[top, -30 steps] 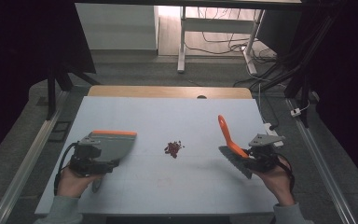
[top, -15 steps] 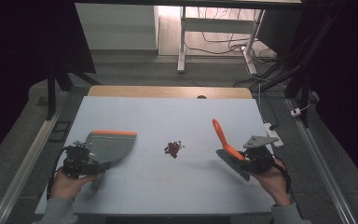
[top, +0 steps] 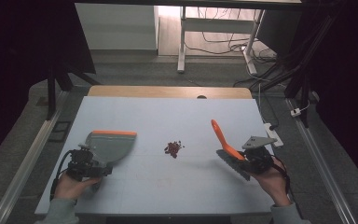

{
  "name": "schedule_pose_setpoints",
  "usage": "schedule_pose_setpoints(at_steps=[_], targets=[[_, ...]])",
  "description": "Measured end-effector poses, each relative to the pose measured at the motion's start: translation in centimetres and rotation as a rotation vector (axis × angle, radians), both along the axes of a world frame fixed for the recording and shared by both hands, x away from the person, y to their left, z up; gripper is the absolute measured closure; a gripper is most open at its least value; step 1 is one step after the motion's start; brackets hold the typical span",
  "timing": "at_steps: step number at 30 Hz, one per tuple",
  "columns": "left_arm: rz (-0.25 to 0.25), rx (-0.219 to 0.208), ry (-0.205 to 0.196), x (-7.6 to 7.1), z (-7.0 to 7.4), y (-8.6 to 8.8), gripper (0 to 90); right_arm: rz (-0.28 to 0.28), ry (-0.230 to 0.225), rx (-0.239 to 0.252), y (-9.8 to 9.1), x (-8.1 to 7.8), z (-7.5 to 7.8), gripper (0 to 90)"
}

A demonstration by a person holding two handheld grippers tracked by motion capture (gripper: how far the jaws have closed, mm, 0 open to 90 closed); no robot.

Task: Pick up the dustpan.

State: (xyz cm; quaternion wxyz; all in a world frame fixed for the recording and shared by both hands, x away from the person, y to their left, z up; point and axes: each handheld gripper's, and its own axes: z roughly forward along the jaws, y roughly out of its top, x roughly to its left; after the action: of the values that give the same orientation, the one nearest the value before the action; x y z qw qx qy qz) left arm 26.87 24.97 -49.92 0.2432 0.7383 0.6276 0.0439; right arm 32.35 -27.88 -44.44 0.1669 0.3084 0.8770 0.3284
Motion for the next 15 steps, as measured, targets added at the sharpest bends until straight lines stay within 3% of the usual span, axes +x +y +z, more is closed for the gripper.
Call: schedule_pose_setpoints(at_steps=[15], targets=[[0.038,-0.019,0.008,1.1,-2.0,-0.6,32.1,0.01,-0.007,-0.005,0.2,-0.1,0.1,70.7]])
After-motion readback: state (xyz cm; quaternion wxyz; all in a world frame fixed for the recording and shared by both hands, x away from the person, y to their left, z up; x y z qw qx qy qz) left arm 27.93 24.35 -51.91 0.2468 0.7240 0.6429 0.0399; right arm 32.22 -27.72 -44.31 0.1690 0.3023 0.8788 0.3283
